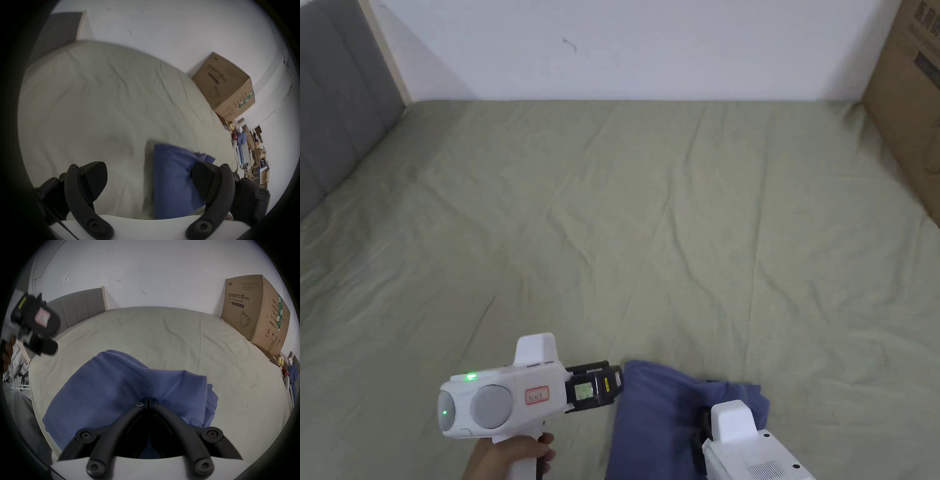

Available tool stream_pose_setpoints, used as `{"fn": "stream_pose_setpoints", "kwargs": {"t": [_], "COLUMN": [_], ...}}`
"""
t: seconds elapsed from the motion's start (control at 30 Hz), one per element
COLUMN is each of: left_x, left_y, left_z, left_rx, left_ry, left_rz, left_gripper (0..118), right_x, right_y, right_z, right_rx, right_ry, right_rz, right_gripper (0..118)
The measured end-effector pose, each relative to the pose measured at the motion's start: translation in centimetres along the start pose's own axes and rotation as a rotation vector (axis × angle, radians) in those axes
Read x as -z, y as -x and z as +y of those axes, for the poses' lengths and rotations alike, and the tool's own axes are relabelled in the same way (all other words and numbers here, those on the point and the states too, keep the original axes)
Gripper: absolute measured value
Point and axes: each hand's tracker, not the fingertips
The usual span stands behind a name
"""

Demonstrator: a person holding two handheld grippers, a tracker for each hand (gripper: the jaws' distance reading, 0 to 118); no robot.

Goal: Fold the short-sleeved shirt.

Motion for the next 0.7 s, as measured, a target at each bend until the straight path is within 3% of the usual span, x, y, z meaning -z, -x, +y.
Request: {"fn": "stream_pose_setpoints", "kwargs": {"t": [0.13,0.2,0.23,0.3,0.33,0.4,0.43,0.47,0.5,0.57,0.7], "left_x": [3.5,4.3,5.0,5.6,5.6,5.3,5.6,5.6,5.7,5.8,4.8], "left_y": [0.3,0.1,0.0,-0.8,-1.1,-1.3,-0.5,-0.6,-0.9,-1.4,-2.5], "left_z": [-0.7,-1.2,-1.3,-1.9,-1.7,-1.5,-1.2,-1.2,-1.3,-1.4,-1.4], "left_rx": [-0.006,0.001,0.008,0.015,0.056,0.098,0.101,0.073,0.032,0.115,0.134], "left_ry": [0.136,0.184,0.187,0.243,0.188,0.202,0.209,0.221,0.226,0.218,0.193], "left_rz": [-0.034,-0.058,-0.067,-0.050,-0.038,-0.048,-0.070,-0.151,-0.195,-0.093,-0.088], "left_gripper": [107,96,85,83,77,52,26,21,20,15,12], "right_x": [-0.2,-0.1,-0.1,-0.2,0.1,0.3,0.3,0.0,-0.2,-0.4,-1.6], "right_y": [-0.1,-0.4,-0.6,-0.7,-1.0,-1.3,-1.4,-1.2,-1.1,-1.5,-2.7], "right_z": [0.2,0.1,0.1,0.2,-0.1,-0.2,-0.1,0.1,0.2,0.3,1.2], "right_rx": [0.016,0.026,0.032,0.036,0.037,0.041,0.044,0.046,0.048,0.060,0.150], "right_ry": [-0.001,-0.001,0.000,0.003,0.003,0.002,0.001,0.002,0.003,0.000,0.001], "right_rz": [0.006,0.011,0.015,0.020,0.020,0.023,0.027,0.029,0.030,0.043,0.068], "right_gripper": [0,0,0,0,0,0,0,0,0,0,0]}}
